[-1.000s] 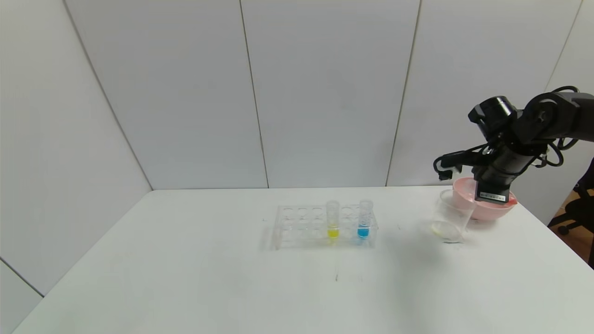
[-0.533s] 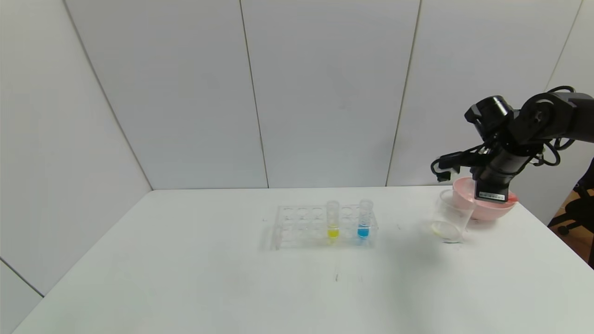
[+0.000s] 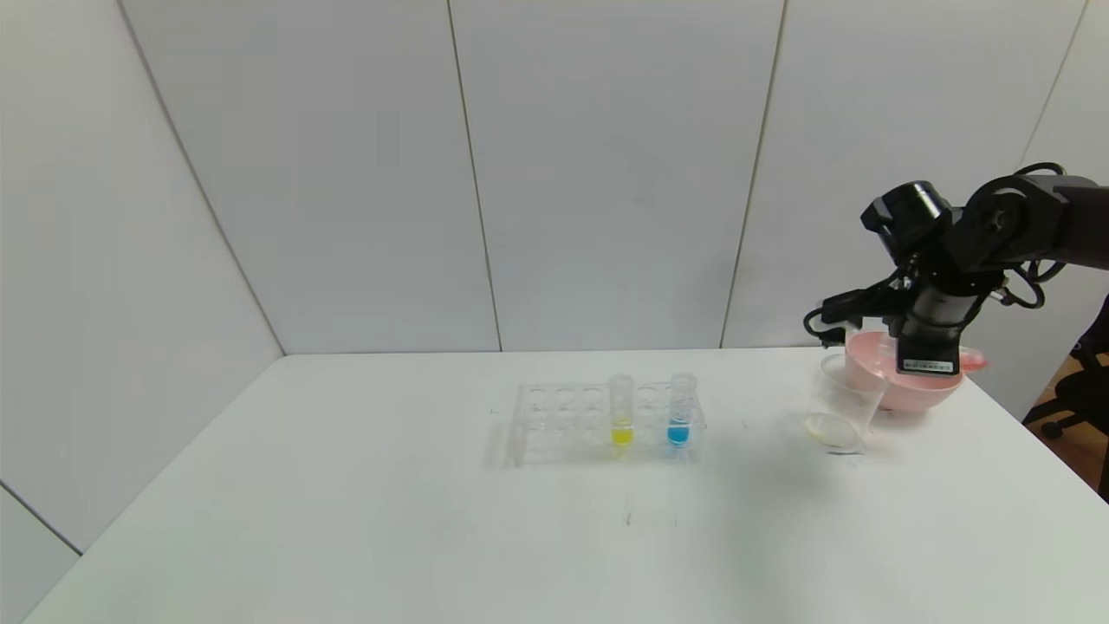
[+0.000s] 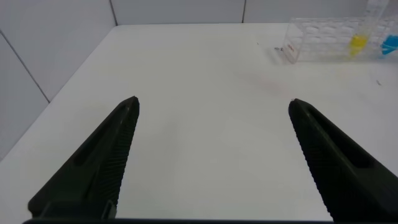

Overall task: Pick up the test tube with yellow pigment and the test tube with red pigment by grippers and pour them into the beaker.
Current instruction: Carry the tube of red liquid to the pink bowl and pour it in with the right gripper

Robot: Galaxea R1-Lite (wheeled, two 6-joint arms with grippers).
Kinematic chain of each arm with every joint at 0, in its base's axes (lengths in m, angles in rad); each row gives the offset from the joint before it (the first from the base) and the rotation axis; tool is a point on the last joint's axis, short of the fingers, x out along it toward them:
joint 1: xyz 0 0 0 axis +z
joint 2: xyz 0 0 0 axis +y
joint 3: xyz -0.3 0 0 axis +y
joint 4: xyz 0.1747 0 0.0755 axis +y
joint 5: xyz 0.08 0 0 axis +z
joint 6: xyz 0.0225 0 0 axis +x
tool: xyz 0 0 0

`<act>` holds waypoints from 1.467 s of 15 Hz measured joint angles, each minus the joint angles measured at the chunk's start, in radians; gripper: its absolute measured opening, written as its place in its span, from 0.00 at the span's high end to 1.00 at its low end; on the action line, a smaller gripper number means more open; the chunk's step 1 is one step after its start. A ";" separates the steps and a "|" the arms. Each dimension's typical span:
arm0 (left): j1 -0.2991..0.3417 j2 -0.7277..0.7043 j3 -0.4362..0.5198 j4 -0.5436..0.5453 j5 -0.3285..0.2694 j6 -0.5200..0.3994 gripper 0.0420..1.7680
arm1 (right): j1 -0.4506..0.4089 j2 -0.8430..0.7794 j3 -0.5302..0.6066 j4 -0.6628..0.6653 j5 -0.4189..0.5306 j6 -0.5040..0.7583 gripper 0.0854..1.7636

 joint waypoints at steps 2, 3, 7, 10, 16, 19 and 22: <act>0.000 0.000 0.000 0.000 0.000 0.000 0.03 | 0.007 0.007 0.000 -0.013 -0.013 -0.006 0.75; 0.000 0.000 0.000 0.000 0.000 0.000 0.03 | 0.010 0.010 0.000 -0.018 -0.031 -0.009 0.75; 0.000 0.000 0.000 0.000 0.000 0.000 0.03 | 0.030 0.024 0.000 -0.039 -0.118 -0.030 0.75; 0.000 0.000 0.000 0.000 0.000 0.000 0.03 | 0.041 0.037 0.000 -0.054 -0.154 -0.042 0.75; 0.000 0.000 0.000 0.000 0.000 0.000 0.03 | 0.058 0.049 0.000 -0.073 -0.197 -0.083 0.75; 0.000 0.000 0.000 0.000 0.000 0.000 0.03 | 0.060 0.047 0.000 -0.070 -0.250 -0.140 0.75; 0.000 0.000 0.000 0.000 0.000 0.000 0.03 | 0.067 0.039 0.000 -0.071 -0.267 -0.181 0.75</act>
